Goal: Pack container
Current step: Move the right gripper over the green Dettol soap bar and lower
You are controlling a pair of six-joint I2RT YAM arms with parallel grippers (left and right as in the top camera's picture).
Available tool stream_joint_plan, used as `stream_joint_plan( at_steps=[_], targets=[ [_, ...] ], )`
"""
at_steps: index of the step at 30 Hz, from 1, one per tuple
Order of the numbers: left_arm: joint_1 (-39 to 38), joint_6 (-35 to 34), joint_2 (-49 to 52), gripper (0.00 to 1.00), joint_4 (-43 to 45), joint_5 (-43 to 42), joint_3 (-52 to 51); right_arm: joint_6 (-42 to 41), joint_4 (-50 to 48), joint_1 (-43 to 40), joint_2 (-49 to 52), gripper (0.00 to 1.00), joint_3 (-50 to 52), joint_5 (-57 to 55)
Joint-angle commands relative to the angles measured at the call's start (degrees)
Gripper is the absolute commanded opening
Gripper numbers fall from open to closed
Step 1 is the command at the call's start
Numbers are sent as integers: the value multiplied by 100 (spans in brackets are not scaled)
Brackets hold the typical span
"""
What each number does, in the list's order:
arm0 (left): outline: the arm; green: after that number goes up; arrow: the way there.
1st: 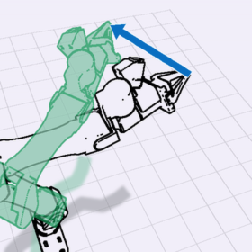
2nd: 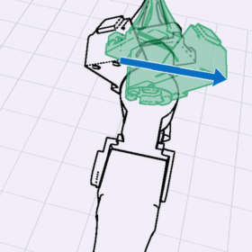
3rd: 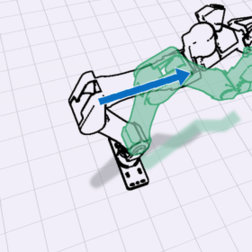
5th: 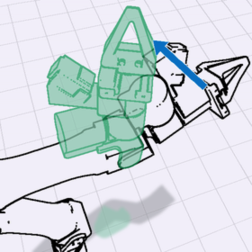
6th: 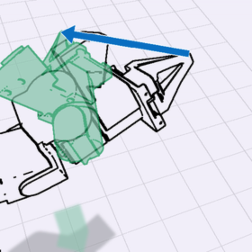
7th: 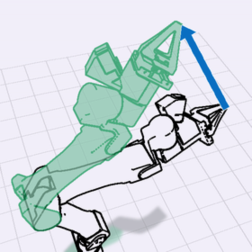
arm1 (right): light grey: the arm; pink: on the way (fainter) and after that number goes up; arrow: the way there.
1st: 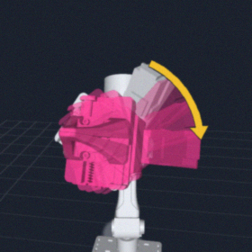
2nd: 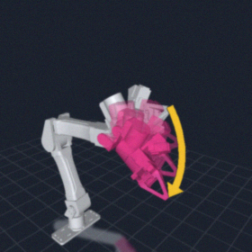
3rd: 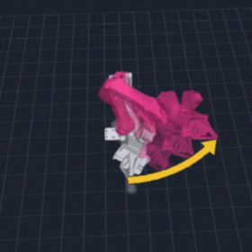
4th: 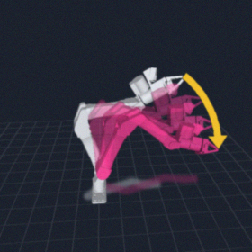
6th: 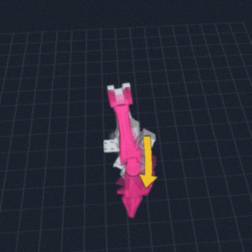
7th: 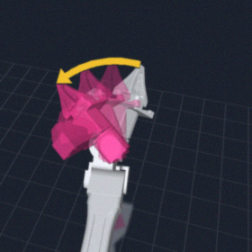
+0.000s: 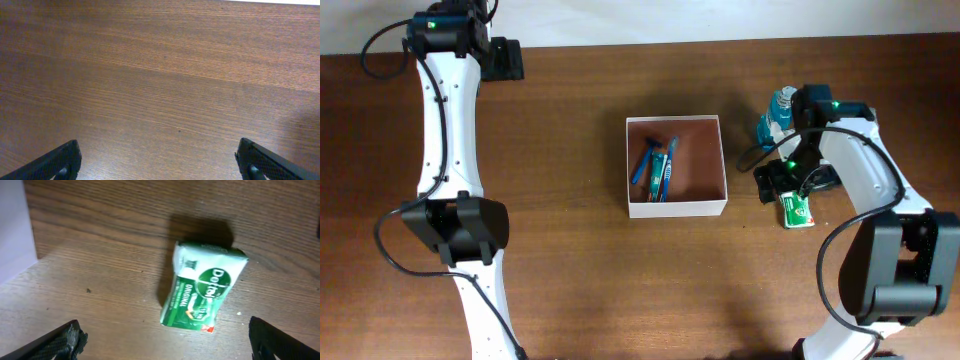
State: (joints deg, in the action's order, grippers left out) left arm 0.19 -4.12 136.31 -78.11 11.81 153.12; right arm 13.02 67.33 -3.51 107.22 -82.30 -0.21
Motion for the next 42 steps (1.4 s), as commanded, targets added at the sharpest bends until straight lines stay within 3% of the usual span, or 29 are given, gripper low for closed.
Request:
stream_joint_plan(
  at_steps=[1, 10, 42],
  targets=[
    [26, 28, -24, 99, -2, -42, 68, -157, -22, -343, 42, 98, -42, 90],
    [26, 28, -24, 99, -2, -42, 68, -199, -22, -933, 42, 99, 188, 496],
    [24, 28, -24, 99, -2, -42, 68, -306, -474, -586, 387, 99, 304, 107]
  ],
)
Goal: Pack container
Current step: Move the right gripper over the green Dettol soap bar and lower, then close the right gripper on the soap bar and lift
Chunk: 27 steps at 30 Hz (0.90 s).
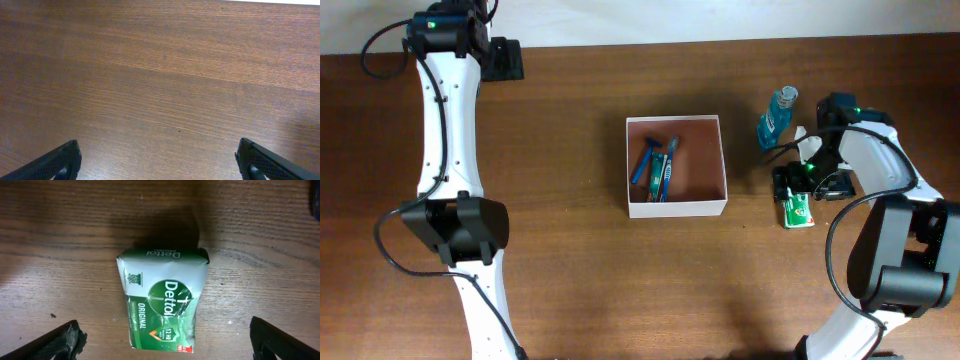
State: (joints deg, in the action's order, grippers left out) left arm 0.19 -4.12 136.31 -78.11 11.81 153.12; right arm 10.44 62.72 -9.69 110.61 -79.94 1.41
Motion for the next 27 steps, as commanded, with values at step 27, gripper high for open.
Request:
stream_joint_plan(
  at_steps=[27],
  targets=[
    [26, 28, -24, 99, -2, -42, 68, -195, -302, 33, 48, 97, 389, 157]
  ],
)
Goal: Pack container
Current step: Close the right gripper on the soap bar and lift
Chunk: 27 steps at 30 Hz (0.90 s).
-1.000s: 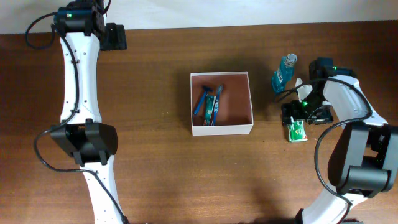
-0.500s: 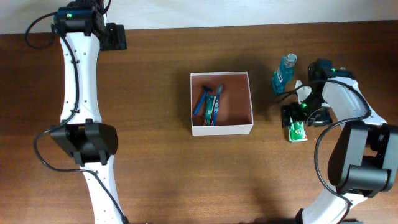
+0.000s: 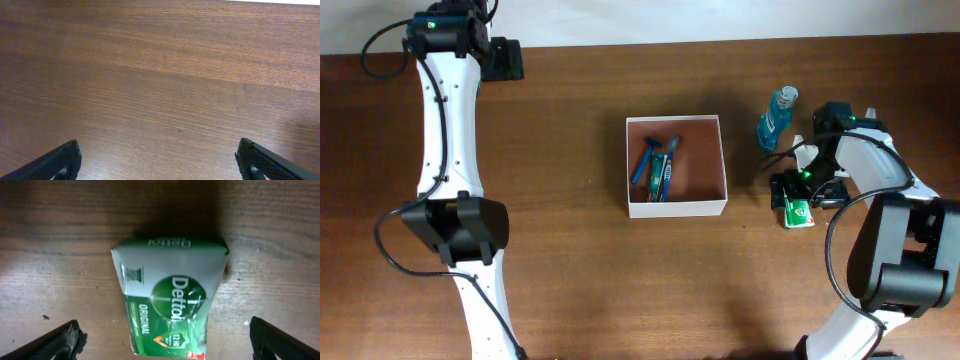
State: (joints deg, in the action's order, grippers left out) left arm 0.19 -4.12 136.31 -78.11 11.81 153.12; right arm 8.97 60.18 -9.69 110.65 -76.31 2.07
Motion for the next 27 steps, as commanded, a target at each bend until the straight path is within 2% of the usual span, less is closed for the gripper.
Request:
stream_joint_plan(
  at_steps=[1, 23, 25, 27],
  targets=[
    [26, 28, -24, 99, -2, -42, 68, -48, -70, 33, 44, 97, 26, 92],
    [24, 28, -24, 99, -2, -42, 68, -31, -490, 33, 44, 96, 481, 72],
    [24, 28, -24, 99, -2, -42, 68, -31, -551, 33, 44, 95, 481, 72],
    [26, 28, -24, 100, 0, -42, 68, -31, -605, 33, 44, 89, 481, 72]
  ],
)
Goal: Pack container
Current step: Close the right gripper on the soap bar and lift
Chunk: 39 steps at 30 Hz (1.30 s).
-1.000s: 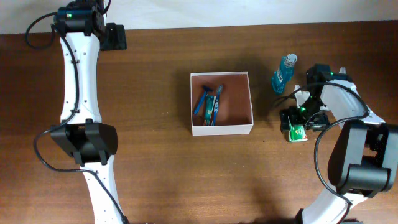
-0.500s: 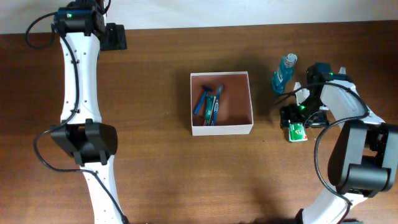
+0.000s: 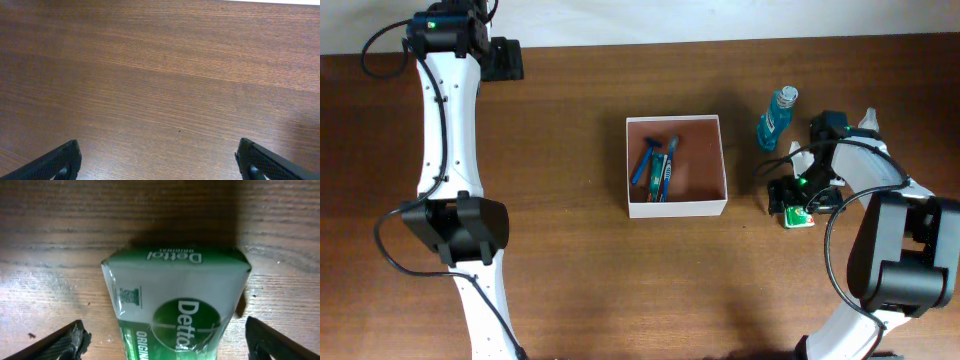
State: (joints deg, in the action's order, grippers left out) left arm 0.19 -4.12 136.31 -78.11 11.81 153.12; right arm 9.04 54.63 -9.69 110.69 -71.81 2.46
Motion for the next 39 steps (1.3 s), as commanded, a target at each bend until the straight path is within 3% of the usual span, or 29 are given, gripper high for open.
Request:
stream_joint_plan(
  at_steps=[1, 27, 39],
  targets=[
    [26, 28, -24, 99, -2, -42, 68, -37, -70, 33, 39, 87, 31, 33],
    [26, 28, -24, 99, -4, -42, 68, -57, -409, 33, 42, 84, 330, 31],
    [24, 28, -24, 99, -7, -42, 68, -149, -433, 33, 39, 56, 267, 33]
  ],
)
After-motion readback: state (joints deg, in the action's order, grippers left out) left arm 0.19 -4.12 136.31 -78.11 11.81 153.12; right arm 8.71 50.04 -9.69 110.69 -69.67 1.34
